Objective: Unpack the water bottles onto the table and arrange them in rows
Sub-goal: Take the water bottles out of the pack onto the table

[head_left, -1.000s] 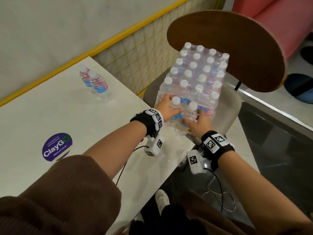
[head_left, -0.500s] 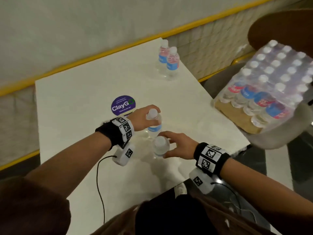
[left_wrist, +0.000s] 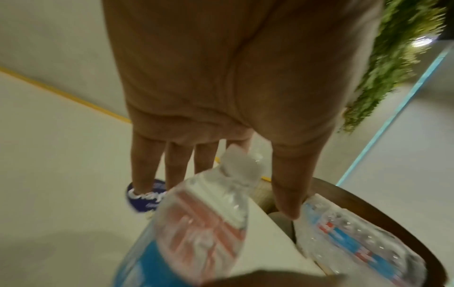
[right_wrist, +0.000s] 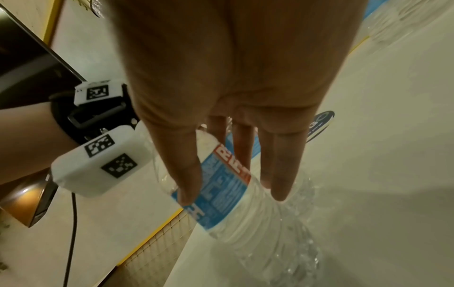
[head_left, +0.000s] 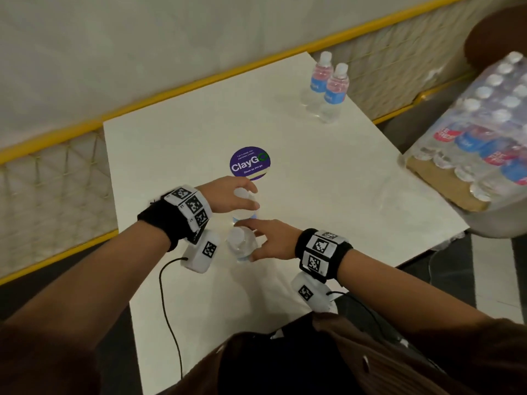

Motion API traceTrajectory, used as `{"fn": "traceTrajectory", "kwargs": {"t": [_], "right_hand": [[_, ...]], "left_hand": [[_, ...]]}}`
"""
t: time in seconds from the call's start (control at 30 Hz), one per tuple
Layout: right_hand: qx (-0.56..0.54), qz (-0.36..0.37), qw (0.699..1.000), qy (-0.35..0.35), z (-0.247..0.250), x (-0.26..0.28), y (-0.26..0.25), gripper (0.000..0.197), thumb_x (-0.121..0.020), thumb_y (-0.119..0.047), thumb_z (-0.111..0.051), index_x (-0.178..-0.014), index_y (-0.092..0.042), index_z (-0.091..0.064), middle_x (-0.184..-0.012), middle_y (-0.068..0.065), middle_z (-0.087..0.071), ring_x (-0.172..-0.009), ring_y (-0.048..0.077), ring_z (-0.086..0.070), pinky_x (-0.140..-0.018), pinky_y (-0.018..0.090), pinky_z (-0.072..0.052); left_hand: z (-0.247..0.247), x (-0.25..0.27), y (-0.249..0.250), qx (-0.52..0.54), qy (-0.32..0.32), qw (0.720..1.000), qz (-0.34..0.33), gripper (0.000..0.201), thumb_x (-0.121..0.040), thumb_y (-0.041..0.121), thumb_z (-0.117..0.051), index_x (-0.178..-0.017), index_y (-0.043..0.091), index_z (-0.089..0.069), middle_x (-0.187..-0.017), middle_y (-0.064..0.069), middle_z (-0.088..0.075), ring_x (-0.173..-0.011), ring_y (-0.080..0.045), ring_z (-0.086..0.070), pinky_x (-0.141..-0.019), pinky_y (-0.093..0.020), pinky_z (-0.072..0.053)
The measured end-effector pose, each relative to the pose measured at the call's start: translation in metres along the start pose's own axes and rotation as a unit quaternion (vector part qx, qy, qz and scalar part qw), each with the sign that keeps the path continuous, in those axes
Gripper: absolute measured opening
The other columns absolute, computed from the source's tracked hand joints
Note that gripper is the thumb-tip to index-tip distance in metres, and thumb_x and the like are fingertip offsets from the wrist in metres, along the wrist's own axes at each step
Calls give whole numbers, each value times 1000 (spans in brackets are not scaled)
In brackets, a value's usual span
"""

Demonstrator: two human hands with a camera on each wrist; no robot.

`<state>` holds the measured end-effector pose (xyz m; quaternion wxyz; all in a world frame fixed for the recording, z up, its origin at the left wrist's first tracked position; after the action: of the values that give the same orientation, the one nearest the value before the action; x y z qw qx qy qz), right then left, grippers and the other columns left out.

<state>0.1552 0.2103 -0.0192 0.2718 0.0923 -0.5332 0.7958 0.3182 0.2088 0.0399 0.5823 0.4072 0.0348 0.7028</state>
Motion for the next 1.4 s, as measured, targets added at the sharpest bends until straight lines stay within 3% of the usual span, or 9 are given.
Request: {"fn": "traceTrajectory", "kwargs": {"t": [0.17, 0.4, 0.5, 0.77, 0.97, 1.07, 1.13, 1.27, 1.4], "right_hand": [[15, -60, 998, 24, 26, 25, 16, 67, -80, -29, -73, -139, -22, -41, -140, -3, -48, -123, 17, -50, -100, 31, -43], [6, -184, 975, 125, 98, 94, 106, 38, -82, -26, -70, -116, -12, -60, -108, 0, -63, -100, 18, -57, -85, 27, -43], [-11, -234, 952, 197, 133, 128, 153, 42, -83, -22, -69, -122, -11, -59, -121, 7, -61, -102, 20, -57, -83, 28, -44], [-140, -303, 789, 516, 233, 215, 230, 67, -83, -19, -68, -141, -11, -36, -136, 8, -51, -123, 26, -49, -94, 28, -37], [-282, -258, 639, 668, 245, 219, 257, 29, -75, -10, -74, -97, -14, -55, -107, 7, -60, -97, 19, -58, -65, 4, -43], [-308, -287, 542, 727, 244, 203, 258, 82, -61, -33, -81, -127, -5, -42, -127, 13, -48, -111, 27, -52, -93, 32, -45], [-308, -311, 495, 751, 241, 199, 259, 83, -68, -24, -81, -133, -5, -32, -131, 15, -38, -118, 28, -43, -95, 31, -34], [-350, -286, 486, 748, 240, 201, 283, 88, -70, -21, -78, -138, 2, -27, -138, 18, -34, -129, 32, -38, -110, 39, -30], [-337, -337, 486, 733, 249, 211, 292, 81, -72, -36, -77, -130, 3, -36, -132, 17, -39, -122, 33, -40, -106, 41, -34]], "left_hand": [[7, 4, 61, -110, 34, 991, -71, 43, -87, 40, -61, -127, 25, -51, -139, 4, -47, -127, -16, -45, -101, -27, -36], [-62, -31, 166, -207, -65, 964, -155, 45, -91, 42, -53, -130, 21, -48, -132, -2, -51, -118, -20, -51, -96, -32, -40], [-96, -64, 201, -204, -88, 963, -152, 51, -90, 41, -55, -135, 18, -44, -138, -7, -45, -123, -24, -48, -100, -34, -39], [-113, -178, 320, -122, 60, 973, -186, 63, -88, 30, -59, -145, 27, -33, -158, -12, -4, -146, -34, -7, -117, -43, -21], [-118, -228, 376, -97, 108, 966, -214, 50, -85, 18, -59, -133, 17, -43, -133, -15, -39, -109, -34, -56, -93, -41, -47], [-124, -227, 387, -27, 195, 951, -240, 36, -83, 11, -62, -115, 9, -45, -122, -13, -45, -90, -32, -59, -78, -42, -50], [-128, -227, 390, -11, 203, 942, -267, 18, -83, 10, -59, -96, 10, -47, -103, -9, -52, -79, -32, -58, -72, -42, -50], [-132, -233, 389, -103, 55, 957, -264, 9, -83, 18, -59, -77, 19, -53, -75, 0, -56, -81, -27, -60, -77, -35, -49], [-146, -238, 391, -94, -29, 960, -263, 26, -86, 24, -63, -109, 12, -60, -98, -4, -62, -92, -20, -58, -90, -33, -47]]}}
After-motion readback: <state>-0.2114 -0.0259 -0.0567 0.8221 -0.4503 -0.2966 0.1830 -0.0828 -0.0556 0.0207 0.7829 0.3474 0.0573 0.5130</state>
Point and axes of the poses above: each hand's wrist, its own x-axis away from the middle knuckle, its own z-axis out of the back of the hand, y = z × x, the point moved 1 cm from there along -x, towards the middle knuckle
